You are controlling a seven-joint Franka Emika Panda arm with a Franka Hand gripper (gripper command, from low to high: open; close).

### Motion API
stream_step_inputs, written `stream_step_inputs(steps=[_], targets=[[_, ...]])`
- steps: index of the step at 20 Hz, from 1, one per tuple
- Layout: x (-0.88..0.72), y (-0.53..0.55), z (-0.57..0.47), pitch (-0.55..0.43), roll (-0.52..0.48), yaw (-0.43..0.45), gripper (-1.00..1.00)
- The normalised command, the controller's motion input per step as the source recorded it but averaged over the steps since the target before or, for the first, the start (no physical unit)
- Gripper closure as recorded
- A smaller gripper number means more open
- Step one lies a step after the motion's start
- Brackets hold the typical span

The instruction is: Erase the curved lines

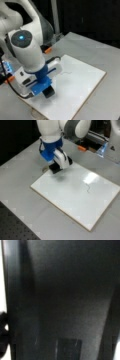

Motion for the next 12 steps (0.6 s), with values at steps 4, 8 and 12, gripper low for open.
stream_step_inputs(steps=[4,8,12], targets=[[-0.25,0.28,-0.05,-0.133,-0.024,-0.129,1.0],[-0.22,0.23,-0.11,-0.211,0.021,-0.203,1.0],[-0.31,0.35,-0.19,-0.264,0.027,-0.258,1.0]])
